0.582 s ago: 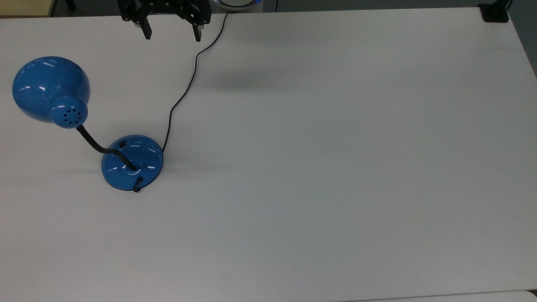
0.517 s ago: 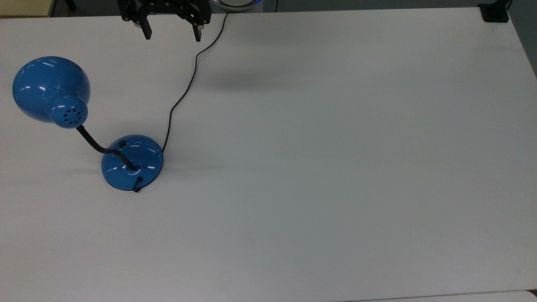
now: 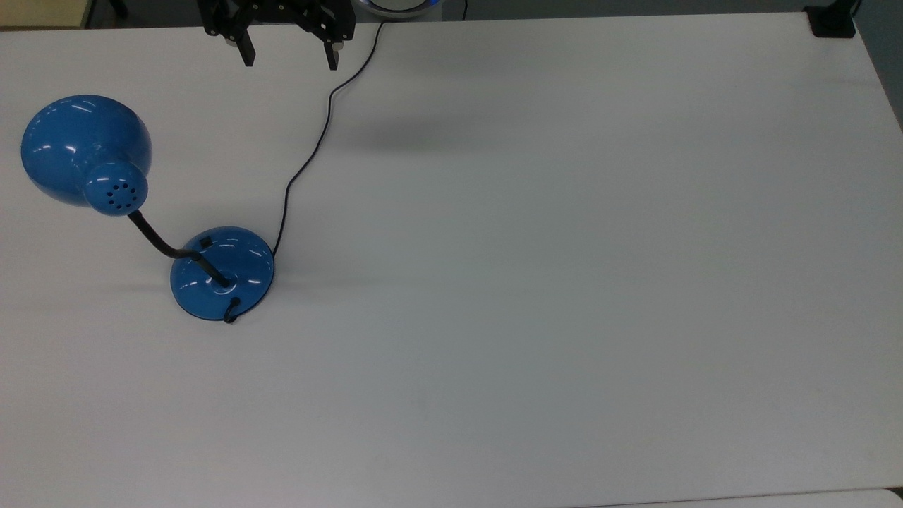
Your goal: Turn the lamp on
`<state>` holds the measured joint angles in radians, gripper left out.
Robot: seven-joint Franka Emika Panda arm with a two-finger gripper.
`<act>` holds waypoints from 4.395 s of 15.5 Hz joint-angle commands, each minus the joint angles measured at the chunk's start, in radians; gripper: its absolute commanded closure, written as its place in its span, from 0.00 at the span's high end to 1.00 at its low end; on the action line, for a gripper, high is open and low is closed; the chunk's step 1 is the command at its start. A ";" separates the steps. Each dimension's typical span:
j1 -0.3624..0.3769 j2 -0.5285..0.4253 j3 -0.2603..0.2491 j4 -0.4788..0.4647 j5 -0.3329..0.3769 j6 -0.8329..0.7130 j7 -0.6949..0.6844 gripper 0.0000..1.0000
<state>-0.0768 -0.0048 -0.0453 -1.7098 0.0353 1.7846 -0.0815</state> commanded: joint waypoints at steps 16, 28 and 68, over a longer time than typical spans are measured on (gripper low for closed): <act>-0.155 0.014 -0.018 -0.034 -0.074 -0.048 -0.604 1.00; -0.235 0.172 -0.018 -0.197 0.047 0.453 -0.623 0.00; -0.239 0.272 0.032 -0.149 -0.038 0.355 -0.523 0.00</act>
<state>-0.3095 0.3528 -0.0116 -1.8422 0.0935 2.3538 -0.5630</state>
